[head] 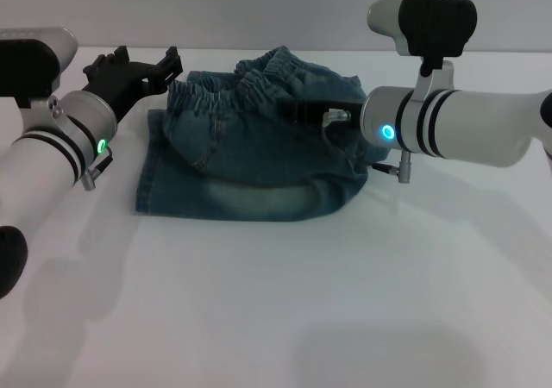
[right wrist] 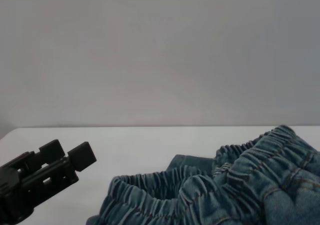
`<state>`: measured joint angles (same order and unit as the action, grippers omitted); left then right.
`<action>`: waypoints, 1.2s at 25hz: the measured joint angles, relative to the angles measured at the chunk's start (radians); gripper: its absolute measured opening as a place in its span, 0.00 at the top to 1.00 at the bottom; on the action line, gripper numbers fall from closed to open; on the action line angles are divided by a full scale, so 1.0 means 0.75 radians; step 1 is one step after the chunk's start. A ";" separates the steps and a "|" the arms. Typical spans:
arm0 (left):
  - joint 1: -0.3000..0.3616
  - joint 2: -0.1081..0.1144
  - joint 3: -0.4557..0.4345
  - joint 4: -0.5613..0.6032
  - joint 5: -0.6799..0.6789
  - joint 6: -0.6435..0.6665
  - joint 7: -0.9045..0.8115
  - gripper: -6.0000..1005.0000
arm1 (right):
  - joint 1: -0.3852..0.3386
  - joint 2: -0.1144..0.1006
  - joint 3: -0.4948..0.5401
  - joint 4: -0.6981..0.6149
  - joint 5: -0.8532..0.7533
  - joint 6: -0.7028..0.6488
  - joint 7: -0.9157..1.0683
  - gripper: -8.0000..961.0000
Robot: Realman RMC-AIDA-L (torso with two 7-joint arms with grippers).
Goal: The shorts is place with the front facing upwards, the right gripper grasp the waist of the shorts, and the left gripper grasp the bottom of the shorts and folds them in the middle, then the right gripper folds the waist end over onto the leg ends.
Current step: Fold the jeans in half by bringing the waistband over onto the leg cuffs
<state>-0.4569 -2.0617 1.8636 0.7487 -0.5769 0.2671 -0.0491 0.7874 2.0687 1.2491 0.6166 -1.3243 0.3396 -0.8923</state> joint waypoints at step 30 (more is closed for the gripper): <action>0.038 -0.001 -0.086 -0.020 0.000 0.212 0.006 0.21 | -0.032 0.009 -0.110 0.197 -0.008 0.120 -0.017 0.98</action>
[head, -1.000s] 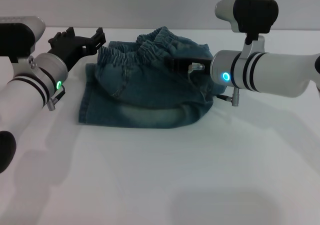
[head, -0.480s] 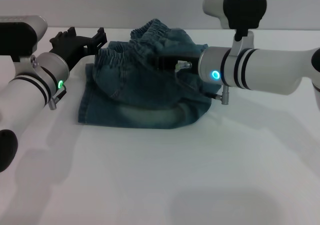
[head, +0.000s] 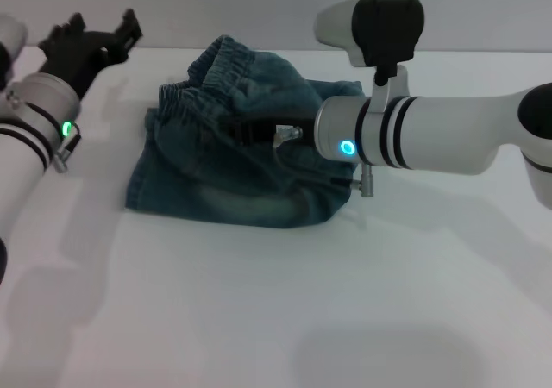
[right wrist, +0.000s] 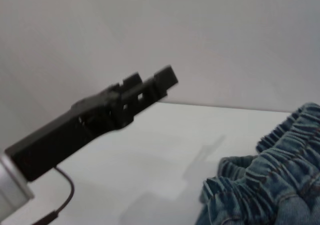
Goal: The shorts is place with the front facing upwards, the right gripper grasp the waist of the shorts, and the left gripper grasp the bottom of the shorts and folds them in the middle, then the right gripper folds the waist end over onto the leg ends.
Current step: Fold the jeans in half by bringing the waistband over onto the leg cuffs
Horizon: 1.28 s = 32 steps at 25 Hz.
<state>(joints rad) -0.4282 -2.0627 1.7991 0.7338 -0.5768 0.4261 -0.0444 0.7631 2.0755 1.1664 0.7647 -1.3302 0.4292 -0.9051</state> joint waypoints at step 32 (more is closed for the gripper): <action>0.061 -0.006 0.032 -0.025 0.002 0.238 -0.007 0.21 | 0.072 0.011 -0.121 0.008 -0.070 0.057 -0.152 0.85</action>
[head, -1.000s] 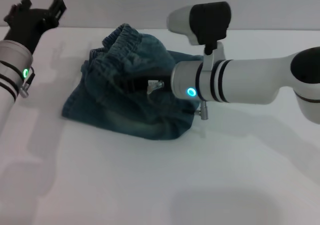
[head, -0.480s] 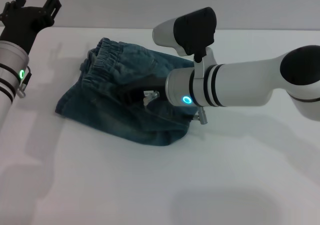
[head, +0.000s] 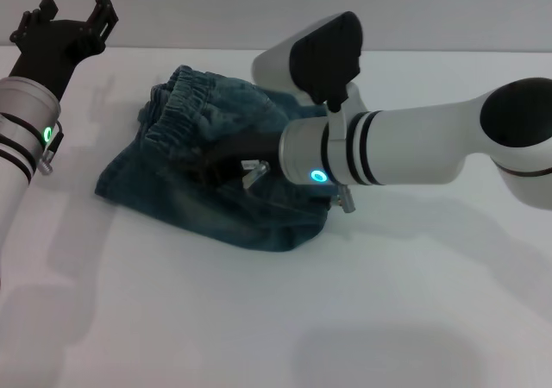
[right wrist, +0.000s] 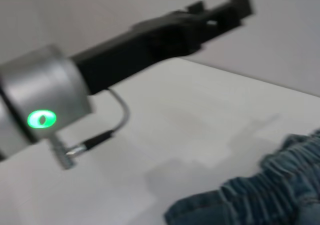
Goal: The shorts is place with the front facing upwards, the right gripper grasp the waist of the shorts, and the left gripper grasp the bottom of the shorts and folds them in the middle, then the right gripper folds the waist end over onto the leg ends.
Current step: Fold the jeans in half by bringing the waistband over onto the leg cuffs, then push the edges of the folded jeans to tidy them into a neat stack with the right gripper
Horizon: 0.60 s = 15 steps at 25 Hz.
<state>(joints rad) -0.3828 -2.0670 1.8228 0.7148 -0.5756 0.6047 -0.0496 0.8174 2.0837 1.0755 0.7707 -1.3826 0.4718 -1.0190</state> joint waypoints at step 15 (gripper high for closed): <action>0.012 0.007 0.009 -0.023 0.006 0.020 -0.019 0.21 | -0.393 0.006 -0.014 0.380 0.003 -0.589 -0.477 0.50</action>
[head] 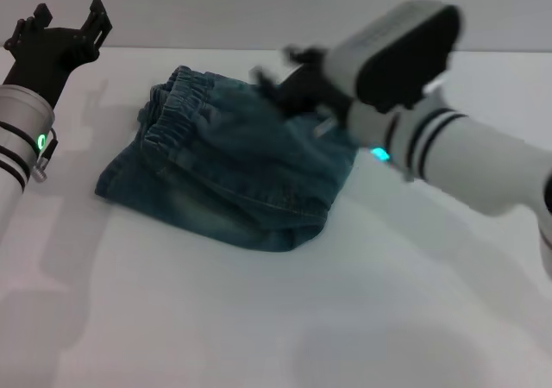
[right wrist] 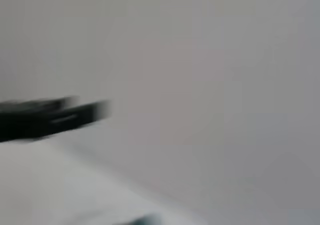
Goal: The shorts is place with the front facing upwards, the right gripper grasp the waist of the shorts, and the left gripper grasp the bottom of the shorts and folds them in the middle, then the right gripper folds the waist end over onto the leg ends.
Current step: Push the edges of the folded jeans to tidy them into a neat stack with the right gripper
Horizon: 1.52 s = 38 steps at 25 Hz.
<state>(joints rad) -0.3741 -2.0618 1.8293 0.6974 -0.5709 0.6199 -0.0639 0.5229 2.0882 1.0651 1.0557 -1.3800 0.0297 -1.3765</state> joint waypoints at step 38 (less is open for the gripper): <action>-0.043 -0.004 0.062 -0.119 0.004 0.020 -0.015 0.21 | 0.003 -0.002 -0.980 -0.787 -1.564 -1.368 2.315 0.99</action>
<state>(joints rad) -0.4064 -2.0647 1.8760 0.6085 -0.5677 0.6350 -0.0748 0.5251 2.0865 0.3300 0.4657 -2.5533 -0.9965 0.3598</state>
